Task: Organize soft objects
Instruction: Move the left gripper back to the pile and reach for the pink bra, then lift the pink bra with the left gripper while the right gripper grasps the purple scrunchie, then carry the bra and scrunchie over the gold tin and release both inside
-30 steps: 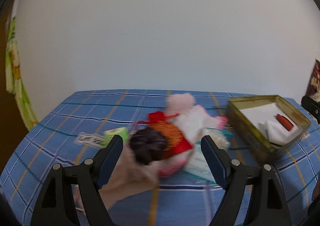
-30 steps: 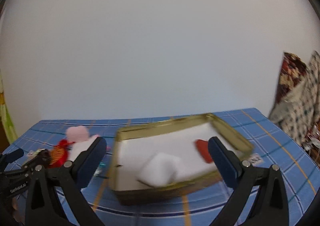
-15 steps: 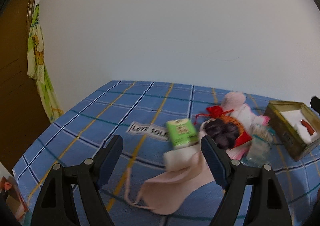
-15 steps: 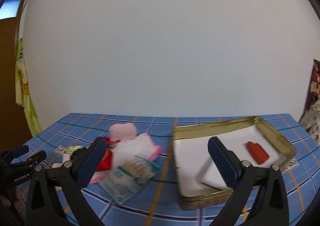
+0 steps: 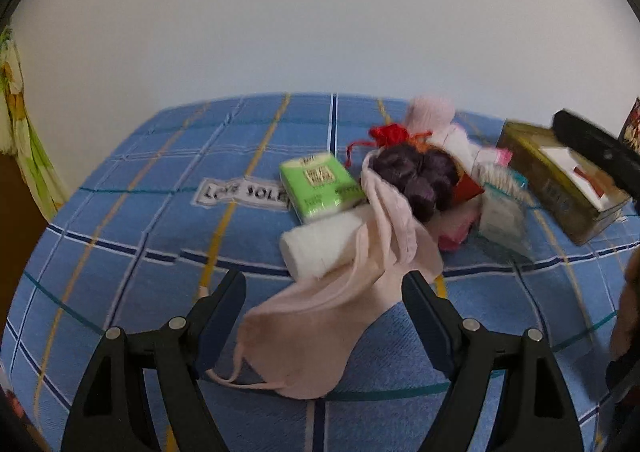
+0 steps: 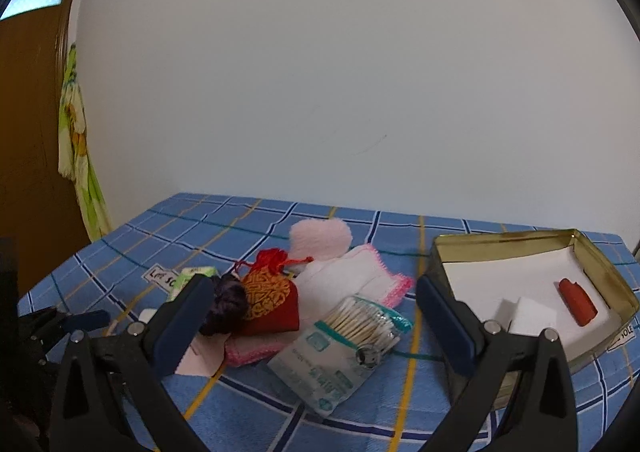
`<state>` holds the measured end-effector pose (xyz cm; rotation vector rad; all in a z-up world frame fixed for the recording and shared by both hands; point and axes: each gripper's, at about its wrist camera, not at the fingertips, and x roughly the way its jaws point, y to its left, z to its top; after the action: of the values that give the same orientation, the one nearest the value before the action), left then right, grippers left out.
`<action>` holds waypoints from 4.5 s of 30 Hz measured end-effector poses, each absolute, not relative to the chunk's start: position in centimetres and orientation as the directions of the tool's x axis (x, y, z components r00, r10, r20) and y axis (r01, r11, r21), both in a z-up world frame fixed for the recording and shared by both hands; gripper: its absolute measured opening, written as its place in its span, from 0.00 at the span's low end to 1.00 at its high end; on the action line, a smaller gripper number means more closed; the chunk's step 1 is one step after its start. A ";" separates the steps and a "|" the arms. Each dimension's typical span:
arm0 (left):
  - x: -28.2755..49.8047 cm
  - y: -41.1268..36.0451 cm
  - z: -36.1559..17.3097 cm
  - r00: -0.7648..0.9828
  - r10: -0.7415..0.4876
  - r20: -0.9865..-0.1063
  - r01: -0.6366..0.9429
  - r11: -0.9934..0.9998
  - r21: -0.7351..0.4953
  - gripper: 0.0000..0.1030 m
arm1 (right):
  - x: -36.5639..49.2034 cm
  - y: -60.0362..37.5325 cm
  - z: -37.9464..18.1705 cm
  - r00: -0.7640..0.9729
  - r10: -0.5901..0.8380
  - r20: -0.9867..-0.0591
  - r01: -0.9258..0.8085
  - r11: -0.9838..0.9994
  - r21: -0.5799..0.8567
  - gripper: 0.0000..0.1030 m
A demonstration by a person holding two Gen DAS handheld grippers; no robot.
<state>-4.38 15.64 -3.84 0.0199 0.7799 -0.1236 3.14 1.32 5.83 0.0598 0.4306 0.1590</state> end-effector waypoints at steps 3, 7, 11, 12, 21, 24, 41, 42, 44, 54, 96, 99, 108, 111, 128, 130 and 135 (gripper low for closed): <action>-3.7 15.3 -4.3 0.669 -0.121 -0.733 0.127 0.991 -0.047 0.80 | 3.2 1.4 5.6 0.898 0.151 -0.413 -0.130 0.988 0.079 1.00; -3.1 15.1 -5.0 0.627 -0.125 -0.769 0.137 0.989 -0.049 0.79 | 3.6 1.2 5.4 0.892 0.157 -0.423 -0.129 0.987 0.092 1.00; -3.4 15.7 -4.9 0.634 -0.137 -0.761 0.138 0.988 -0.063 0.44 | 4.1 1.7 5.2 0.881 0.173 -0.440 -0.148 0.985 0.090 1.00; -3.6 16.0 -4.8 0.634 -0.140 -0.760 0.139 0.988 -0.065 0.34 | 4.3 1.8 5.2 0.880 0.175 -0.441 -0.152 0.985 0.088 1.00; -6.5 18.5 -2.3 0.701 -0.270 -0.660 0.202 0.963 -0.180 0.09 | 6.2 2.8 4.5 0.848 0.208 -0.487 -0.177 0.978 0.110 0.94; -6.7 18.6 -1.4 0.699 -0.298 -0.650 0.235 0.954 -0.184 0.10 | 6.7 3.2 4.2 0.832 0.227 -0.507 -0.200 0.974 0.109 0.94; -1.8 12.7 -5.2 0.602 -0.232 -0.764 0.322 0.946 -0.034 0.19 | 7.5 3.2 3.5 0.820 0.217 -0.529 -0.182 0.976 0.118 0.95; -1.5 13.3 -5.3 0.600 -0.248 -0.761 0.313 0.948 -0.062 0.04 | 7.6 3.2 3.5 0.819 0.218 -0.531 -0.181 0.976 0.121 0.95; -0.8 15.6 -5.6 0.572 -0.349 -0.742 0.288 0.933 -0.216 0.04 | 7.6 3.0 3.6 0.820 0.221 -0.528 -0.179 0.975 0.129 0.95; -6.6 21.9 0.8 0.769 -0.371 -0.520 0.261 0.926 -0.274 0.04 | 8.5 4.5 3.2 0.794 0.259 -0.550 -0.234 0.965 0.117 0.92; -9.8 23.7 8.3 0.928 -0.211 -0.306 0.138 0.960 -0.244 0.04 | 6.6 8.1 3.9 0.701 0.477 -0.531 -0.472 0.868 0.156 0.45; -9.2 21.1 8.3 0.925 -0.229 -0.303 0.166 0.961 -0.220 0.04 | 6.1 4.9 4.6 0.758 0.440 -0.481 -0.417 0.895 0.162 0.45; -6.7 11.4 8.1 0.888 -0.363 -0.282 0.322 0.929 -0.182 0.04 | 4.7 -2.8 6.1 0.863 0.316 -0.394 -0.279 0.949 0.148 0.45; -6.1 8.5 8.3 0.882 -0.392 -0.261 0.356 0.918 -0.175 0.04 | 4.0 -5.2 6.4 0.896 0.248 -0.370 -0.217 0.968 0.124 0.45; -3.4 -3.5 8.1 0.820 -0.506 -0.267 0.472 0.862 -0.186 0.04 | 3.2 -18.0 6.5 0.941 -0.015 -0.338 0.066 0.988 0.141 0.46; -2.9 -4.3 8.0 0.811 -0.521 -0.266 0.485 0.853 -0.194 0.04 | 3.0 -19.2 6.5 0.943 -0.063 -0.328 0.108 0.987 0.122 0.46; -1.5 -6.8 7.7 0.787 -0.555 -0.268 0.514 0.831 -0.212 0.04 | 2.7 -22.5 6.3 0.934 -0.150 -0.325 0.197 0.973 0.119 0.46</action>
<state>-1.49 -6.76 7.66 -0.1302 0.3285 -0.5779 2.70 -22.50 6.34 0.1513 0.3196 -0.1782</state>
